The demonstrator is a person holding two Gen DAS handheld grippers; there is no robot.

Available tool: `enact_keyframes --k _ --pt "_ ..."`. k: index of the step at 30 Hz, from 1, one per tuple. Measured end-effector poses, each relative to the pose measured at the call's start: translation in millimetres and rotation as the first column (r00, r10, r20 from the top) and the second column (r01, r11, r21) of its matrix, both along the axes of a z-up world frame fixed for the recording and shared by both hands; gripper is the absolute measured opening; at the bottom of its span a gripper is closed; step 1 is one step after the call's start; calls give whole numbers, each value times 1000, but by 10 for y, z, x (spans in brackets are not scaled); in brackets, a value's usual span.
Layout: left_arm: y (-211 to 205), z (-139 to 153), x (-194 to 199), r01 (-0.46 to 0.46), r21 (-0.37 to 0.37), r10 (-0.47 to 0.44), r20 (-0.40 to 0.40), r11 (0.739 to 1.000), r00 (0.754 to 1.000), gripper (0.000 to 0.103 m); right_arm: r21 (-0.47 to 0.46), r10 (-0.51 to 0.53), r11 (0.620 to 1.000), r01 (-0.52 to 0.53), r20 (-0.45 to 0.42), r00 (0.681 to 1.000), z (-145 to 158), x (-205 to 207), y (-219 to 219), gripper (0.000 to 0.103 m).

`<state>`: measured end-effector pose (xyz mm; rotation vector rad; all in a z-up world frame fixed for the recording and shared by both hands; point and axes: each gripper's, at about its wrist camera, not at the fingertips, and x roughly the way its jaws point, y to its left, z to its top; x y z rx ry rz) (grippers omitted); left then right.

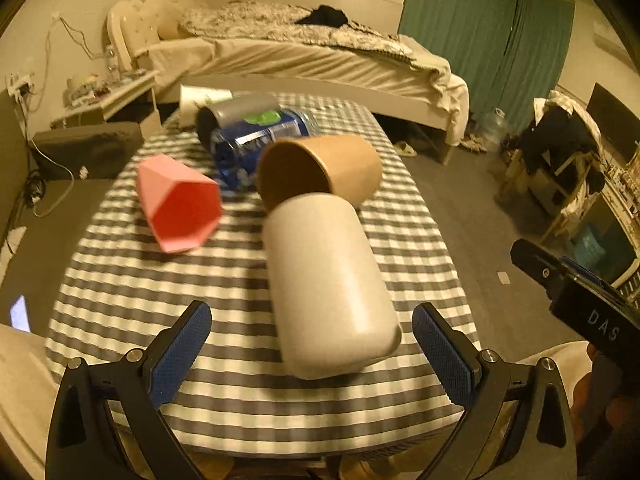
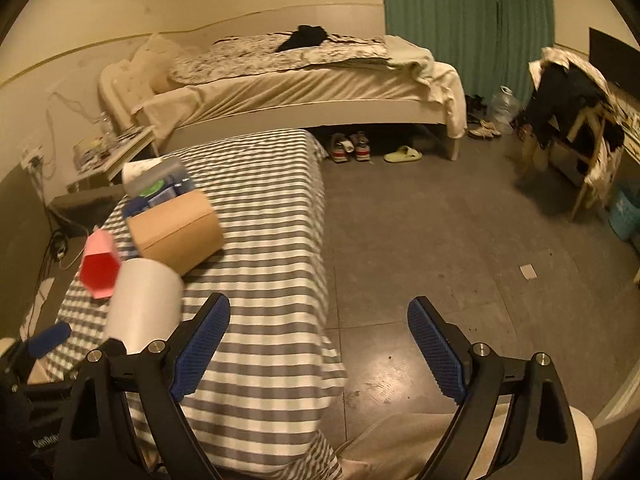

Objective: Flip cup upside down
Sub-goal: 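Rotate the held white cup so its open rim faces the table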

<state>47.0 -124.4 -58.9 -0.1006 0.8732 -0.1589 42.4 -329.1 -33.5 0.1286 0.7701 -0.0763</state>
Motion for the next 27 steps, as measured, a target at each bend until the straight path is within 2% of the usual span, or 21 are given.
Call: enact_keyframes --k 8,11,13,18,27 --pt "-146 -266 120 38 -11 -39 -75 999 996 100 13 -12 1000 12 -18 1000 -81 91 -62 91" --pt "-105 -337 158 39 -45 -43 -108 998 993 81 11 3 1000 -3 -23 1000 -98 121 -22 91" --pt "-102 -340 157 54 -72 -62 -111 996 992 76 7 15 1000 -15 -24 1000 -102 145 12 91" --pt "-121 -265 82 86 -26 -88 -111 996 990 76 -4 26 1000 -26 -27 999 -113 177 69 90" --pt "-38 55 -88 106 -1 -106 -67 994 992 75 -41 32 999 -33 -26 999 -115 183 186 91"
